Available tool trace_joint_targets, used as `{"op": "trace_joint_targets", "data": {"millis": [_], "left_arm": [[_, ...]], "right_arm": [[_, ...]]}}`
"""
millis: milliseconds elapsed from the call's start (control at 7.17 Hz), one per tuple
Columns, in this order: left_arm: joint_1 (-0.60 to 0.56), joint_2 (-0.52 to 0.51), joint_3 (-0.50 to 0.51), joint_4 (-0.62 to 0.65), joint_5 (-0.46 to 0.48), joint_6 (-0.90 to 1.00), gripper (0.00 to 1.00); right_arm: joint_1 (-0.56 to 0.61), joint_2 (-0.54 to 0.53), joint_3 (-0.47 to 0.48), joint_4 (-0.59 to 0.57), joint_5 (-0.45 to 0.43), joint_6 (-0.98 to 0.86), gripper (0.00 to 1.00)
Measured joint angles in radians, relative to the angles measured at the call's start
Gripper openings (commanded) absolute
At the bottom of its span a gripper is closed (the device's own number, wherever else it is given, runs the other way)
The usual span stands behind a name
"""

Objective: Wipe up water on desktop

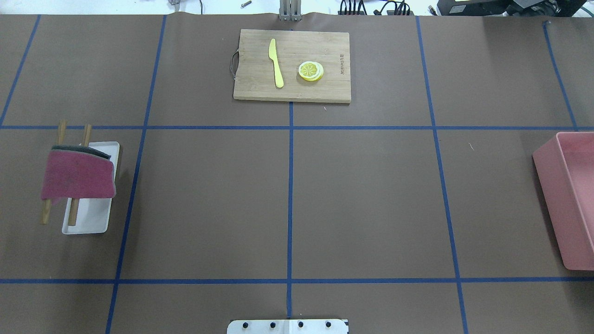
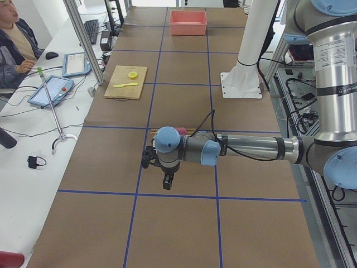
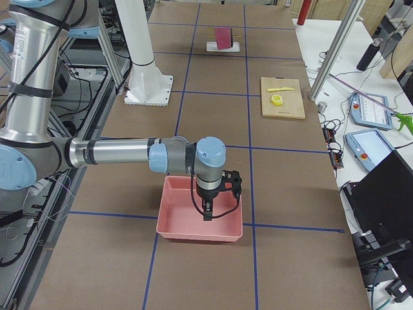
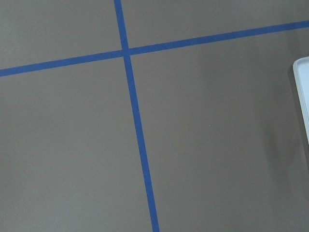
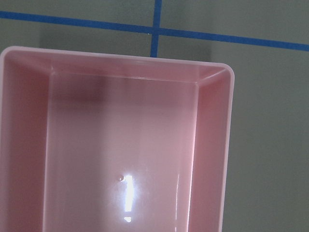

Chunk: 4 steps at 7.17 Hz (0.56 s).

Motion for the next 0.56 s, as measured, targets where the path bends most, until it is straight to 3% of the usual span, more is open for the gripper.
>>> {"op": "trace_joint_targets", "data": {"millis": [558], "left_arm": [[-0.001, -0.007, -0.002, -0.002, -0.007, -0.002, 0.98]], "right_arm": [[0.0, 0.0, -0.003, -0.001, 0.013, -0.018, 1.0]]}}
